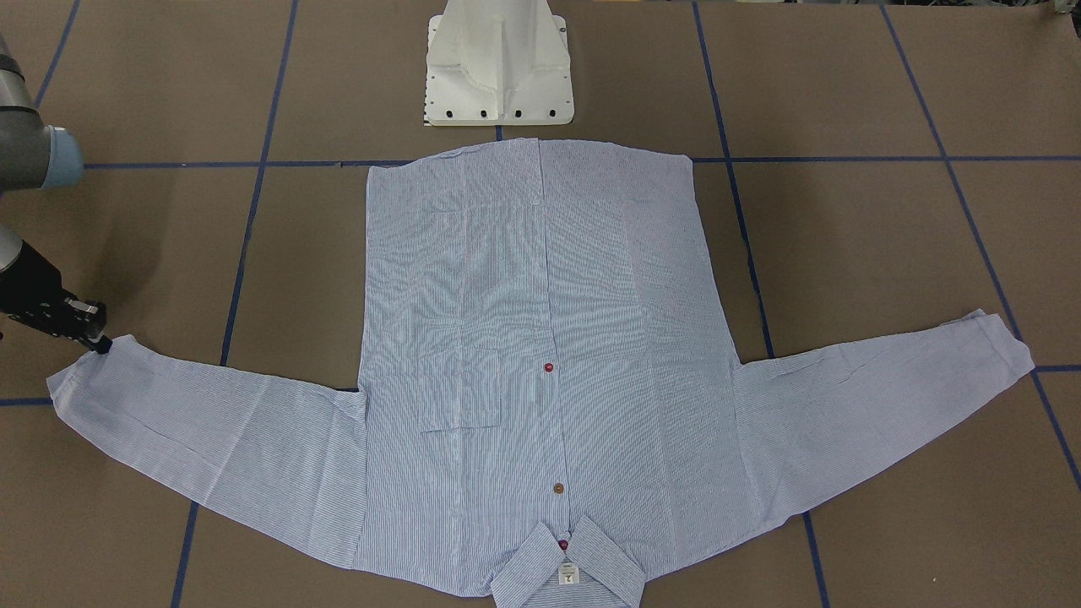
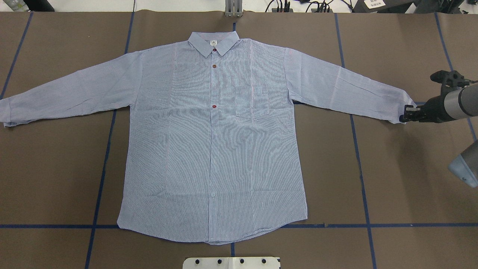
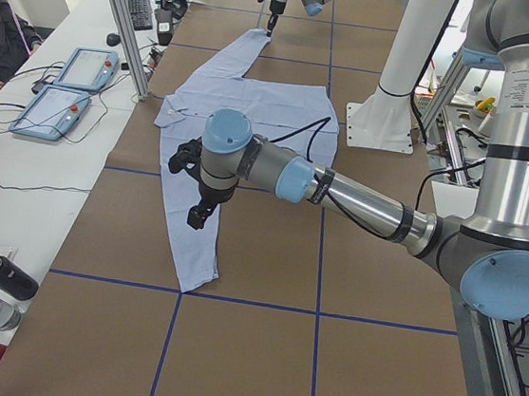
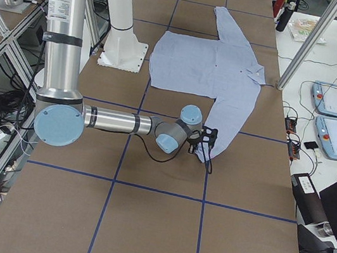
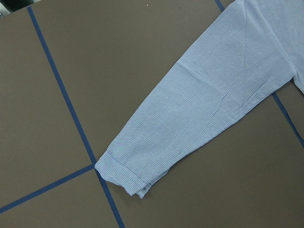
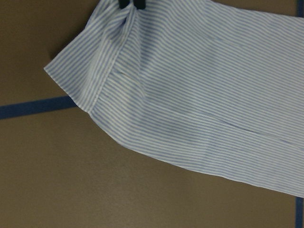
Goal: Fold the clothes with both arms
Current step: 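Grasp the cuff with the right gripper and lift it toward the collar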
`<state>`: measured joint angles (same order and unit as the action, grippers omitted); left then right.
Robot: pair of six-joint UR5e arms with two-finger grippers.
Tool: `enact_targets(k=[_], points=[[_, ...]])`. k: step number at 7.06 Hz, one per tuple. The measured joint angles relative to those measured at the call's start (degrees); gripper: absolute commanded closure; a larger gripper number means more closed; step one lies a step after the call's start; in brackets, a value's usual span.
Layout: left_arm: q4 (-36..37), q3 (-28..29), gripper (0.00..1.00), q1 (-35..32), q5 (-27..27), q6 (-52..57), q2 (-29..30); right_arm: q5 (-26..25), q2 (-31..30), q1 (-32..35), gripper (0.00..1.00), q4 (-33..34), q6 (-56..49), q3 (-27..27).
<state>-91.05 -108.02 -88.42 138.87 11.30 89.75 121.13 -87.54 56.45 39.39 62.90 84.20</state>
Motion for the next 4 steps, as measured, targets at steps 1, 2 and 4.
enact_targets(k=[1,2,4], points=[[0.0,0.0,0.0,0.0,0.0,0.0,0.0,0.2,1.6,0.0,1.0,1.7,0.2,1.2],[0.0,0.0,0.0,0.0,0.1,0.0,0.0,0.2,4.5,-0.1,1.0,6.1,0.3,3.0],[0.0,0.3,0.0,0.0,0.1,0.0,0.0,-0.9,17.1,-1.6,1.0,22.7,1.4,5.7]])
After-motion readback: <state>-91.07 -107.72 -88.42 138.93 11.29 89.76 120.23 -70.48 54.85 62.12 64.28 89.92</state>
